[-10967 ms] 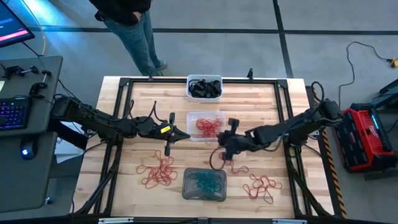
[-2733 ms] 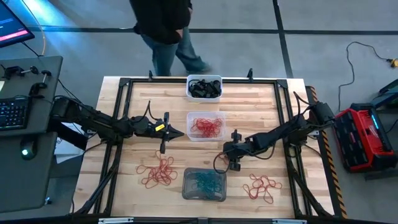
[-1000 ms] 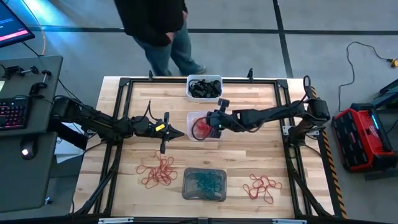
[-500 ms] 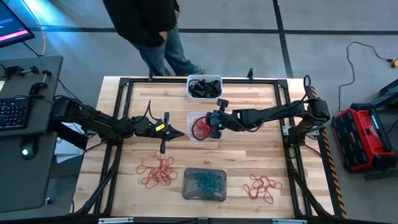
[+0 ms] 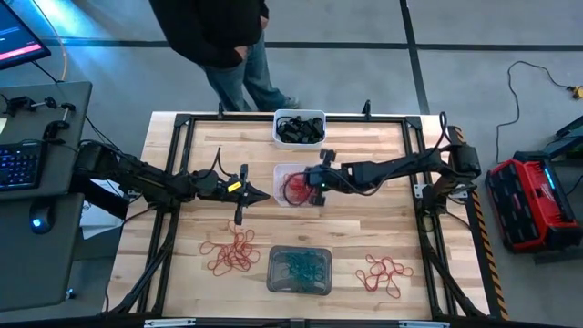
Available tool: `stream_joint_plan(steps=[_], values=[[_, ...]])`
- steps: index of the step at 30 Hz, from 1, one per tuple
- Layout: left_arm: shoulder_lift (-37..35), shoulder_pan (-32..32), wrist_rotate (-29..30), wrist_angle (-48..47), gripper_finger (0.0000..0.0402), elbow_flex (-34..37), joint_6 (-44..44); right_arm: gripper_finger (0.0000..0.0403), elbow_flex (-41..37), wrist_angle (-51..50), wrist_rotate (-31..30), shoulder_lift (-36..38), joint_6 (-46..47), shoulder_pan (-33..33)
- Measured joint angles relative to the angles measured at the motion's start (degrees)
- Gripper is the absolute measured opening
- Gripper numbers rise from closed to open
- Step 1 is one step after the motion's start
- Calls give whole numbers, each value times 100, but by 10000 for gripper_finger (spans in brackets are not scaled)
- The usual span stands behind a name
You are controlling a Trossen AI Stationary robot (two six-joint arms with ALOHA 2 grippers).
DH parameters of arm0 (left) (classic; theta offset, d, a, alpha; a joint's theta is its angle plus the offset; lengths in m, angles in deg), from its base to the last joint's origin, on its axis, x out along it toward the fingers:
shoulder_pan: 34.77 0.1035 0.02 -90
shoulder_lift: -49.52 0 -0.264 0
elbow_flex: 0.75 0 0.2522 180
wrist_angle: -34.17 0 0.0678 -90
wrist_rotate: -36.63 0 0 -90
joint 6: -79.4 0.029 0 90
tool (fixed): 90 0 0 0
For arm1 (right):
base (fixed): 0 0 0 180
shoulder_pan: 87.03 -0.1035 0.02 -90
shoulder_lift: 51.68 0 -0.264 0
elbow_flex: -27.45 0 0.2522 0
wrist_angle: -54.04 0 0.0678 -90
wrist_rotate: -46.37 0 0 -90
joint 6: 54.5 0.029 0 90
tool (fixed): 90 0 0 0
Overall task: Sort rubber bands into baskets
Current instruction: Put the red rubber band into the transparent bin
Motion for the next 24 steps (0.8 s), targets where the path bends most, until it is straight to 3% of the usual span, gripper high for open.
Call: stream_joint_plan(steps=[3, 13, 21, 24], values=[[-1, -1, 0, -4, 0, 0, 0, 0, -4, 25, -396, 0, 112, 112], [0, 0, 0, -10, 0, 0, 0, 0, -4, 124, -540, 109, 230, 271], [-1, 0, 0, -15, 0, 0, 14, 0, -4, 95, 872, 121, 150, 266], [0, 1, 0, -15, 0, 0, 92, 0, -4, 90, 1121, 62, 357, 265]])
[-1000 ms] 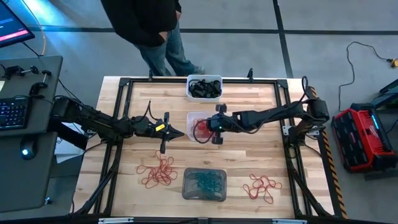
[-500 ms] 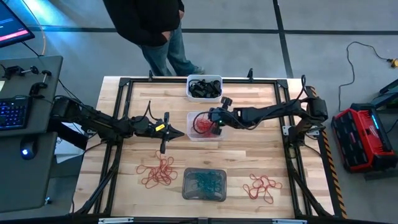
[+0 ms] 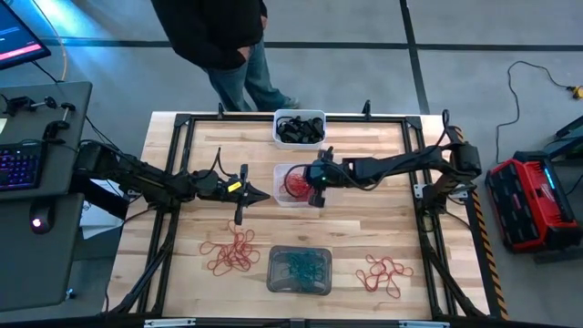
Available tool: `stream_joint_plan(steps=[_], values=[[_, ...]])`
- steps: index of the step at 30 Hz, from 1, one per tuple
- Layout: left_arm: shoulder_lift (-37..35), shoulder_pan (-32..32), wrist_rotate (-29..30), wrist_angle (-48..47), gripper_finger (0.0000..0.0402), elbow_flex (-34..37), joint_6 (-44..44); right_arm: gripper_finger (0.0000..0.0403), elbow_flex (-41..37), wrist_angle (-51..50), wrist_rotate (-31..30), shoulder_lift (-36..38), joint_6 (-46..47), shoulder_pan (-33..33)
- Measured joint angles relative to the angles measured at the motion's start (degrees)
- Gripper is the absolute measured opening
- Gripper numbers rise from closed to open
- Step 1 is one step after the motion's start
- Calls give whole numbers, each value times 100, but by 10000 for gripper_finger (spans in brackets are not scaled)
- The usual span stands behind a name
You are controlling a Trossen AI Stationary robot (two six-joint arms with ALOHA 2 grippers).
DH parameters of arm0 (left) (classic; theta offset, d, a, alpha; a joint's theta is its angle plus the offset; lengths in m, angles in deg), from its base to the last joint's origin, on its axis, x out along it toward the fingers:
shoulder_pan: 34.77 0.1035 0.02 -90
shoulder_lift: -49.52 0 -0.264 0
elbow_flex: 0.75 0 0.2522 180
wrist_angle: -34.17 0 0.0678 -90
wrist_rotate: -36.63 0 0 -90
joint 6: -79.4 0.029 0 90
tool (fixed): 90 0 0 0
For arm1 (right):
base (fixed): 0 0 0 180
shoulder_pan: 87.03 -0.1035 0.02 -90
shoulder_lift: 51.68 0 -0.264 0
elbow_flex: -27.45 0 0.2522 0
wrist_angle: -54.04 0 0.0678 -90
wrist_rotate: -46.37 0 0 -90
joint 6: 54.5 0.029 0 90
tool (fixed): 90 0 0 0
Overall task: Sort rubber bands into baskets
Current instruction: Put the red rubber band into the transparent bin
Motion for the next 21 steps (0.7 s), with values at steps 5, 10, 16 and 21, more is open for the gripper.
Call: stream_joint_plan(steps=[5, 10, 16, 21], values=[[0, -1, 0, 0, 0, 0, -86, 0, 0, -59, 275, -182, 360, 0], [0, -1, 0, 0, 0, 0, -93, 29, -4, -97, 278, -234, 384, -77], [0, -1, 0, 0, 0, 0, -92, 108, -4, 34, -153, -127, 511, -287], [0, -2, 0, -4, 0, 0, -94, 127, -2, -81, -173, 82, 467, -527]])
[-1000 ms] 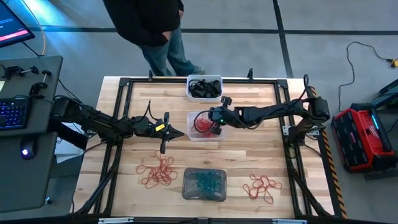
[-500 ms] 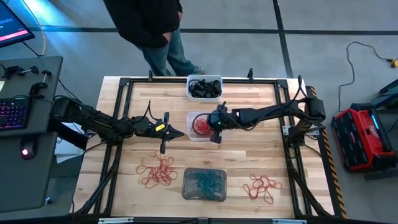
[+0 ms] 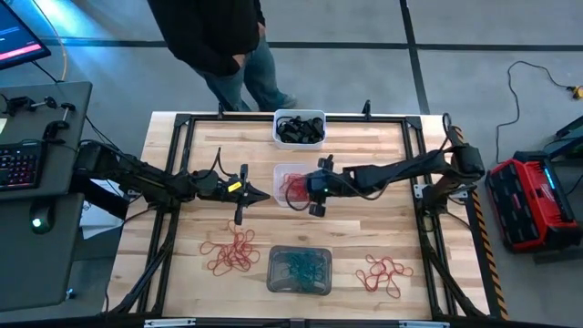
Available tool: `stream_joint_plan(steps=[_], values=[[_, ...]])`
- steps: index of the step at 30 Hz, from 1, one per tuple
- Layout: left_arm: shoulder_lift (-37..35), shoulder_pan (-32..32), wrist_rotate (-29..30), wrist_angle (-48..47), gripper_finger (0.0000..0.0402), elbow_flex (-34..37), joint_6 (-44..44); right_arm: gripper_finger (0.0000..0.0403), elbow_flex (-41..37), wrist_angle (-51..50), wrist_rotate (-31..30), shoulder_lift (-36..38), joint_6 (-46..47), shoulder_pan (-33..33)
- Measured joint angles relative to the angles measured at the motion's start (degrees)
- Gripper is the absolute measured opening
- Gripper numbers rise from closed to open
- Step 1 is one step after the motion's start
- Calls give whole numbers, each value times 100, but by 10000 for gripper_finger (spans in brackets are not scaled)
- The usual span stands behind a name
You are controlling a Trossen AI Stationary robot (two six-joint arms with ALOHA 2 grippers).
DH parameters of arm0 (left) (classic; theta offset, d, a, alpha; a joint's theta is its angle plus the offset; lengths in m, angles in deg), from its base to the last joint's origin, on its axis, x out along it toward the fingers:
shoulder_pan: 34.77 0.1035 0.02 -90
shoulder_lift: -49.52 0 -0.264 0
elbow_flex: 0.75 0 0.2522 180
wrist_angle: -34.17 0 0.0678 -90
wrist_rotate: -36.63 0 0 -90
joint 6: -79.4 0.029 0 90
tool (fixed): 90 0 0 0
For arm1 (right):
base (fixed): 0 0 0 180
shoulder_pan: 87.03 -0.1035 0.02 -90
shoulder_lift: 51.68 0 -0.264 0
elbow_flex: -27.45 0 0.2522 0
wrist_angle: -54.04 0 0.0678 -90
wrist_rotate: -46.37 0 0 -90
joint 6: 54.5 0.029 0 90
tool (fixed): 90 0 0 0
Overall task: Sort rubber bands into baskets
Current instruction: Put the red rubber band into the transparent bin
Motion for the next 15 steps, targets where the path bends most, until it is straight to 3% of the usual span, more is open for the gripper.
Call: stream_joint_plan(steps=[4, 10, 15], values=[[0, 1, 0, -12, 0, 0, 0, 97, 0, -228, -1, 250, 174, -247], [0, 2, -2, -11, 0, 0, 0, 9, 0, -1184, 12, 817, 945, -830], [0, 1, 0, -14, 0, 0, 0, 37, 2, -2217, 224, 1272, 2417, -1589]])
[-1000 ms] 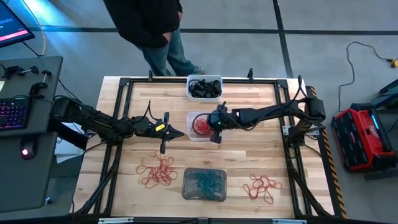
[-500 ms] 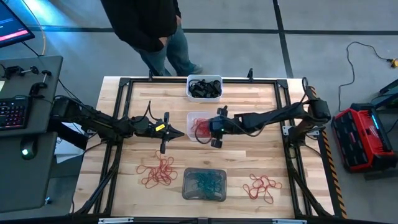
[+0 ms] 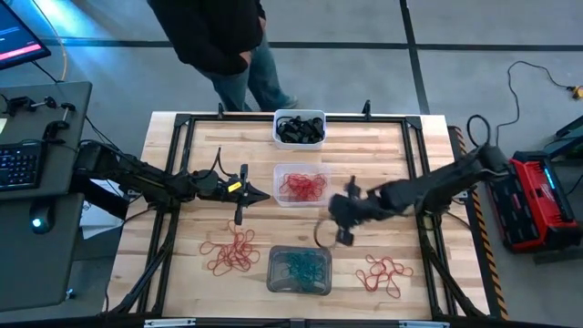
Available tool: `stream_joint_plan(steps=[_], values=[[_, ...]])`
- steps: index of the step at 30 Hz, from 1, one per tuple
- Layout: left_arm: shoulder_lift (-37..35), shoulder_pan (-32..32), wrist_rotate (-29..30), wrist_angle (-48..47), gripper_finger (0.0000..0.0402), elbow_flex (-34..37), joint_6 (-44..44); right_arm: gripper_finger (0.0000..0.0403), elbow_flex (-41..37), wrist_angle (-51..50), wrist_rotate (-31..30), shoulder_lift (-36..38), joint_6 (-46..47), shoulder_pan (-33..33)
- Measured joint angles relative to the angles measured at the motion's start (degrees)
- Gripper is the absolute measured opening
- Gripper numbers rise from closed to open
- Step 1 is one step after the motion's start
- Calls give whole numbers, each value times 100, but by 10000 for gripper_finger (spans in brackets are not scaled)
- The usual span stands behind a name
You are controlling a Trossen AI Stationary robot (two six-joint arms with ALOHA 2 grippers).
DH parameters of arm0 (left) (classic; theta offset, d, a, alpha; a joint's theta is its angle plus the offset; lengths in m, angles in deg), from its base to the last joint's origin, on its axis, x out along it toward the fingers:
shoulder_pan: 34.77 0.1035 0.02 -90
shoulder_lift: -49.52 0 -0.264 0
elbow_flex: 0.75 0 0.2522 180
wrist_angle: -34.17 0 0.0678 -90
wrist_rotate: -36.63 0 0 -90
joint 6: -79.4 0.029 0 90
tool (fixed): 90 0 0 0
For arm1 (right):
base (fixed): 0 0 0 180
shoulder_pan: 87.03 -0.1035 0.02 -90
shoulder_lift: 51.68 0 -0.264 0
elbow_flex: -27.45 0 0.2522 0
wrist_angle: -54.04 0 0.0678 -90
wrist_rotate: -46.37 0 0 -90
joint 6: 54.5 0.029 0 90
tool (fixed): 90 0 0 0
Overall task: Sort rubber bands into baskets
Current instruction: Put the red rubber band into the transparent bin
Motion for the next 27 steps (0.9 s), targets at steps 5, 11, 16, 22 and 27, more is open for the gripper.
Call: stream_joint_plan(steps=[5, 11, 16, 22, 27], values=[[0, -1, -2, -1, 0, 0, -40, 74, 0, -801, 215, 65, 1548, -859], [-1, 0, -2, -28, 0, 0, -42, 115, 0, -1099, 677, -229, 3003, -1542], [0, 0, -2, -21, 0, 0, -42, 143, 0, -1200, 978, -572, 3772, -1785], [0, 1, -2, -6, 0, 0, -7, 158, 0, -1176, 884, -754, 3797, -1753], [-2, 1, -4, -6, 0, -1, -1, 158, 0, -1294, 1041, -756, 3956, -1774]])
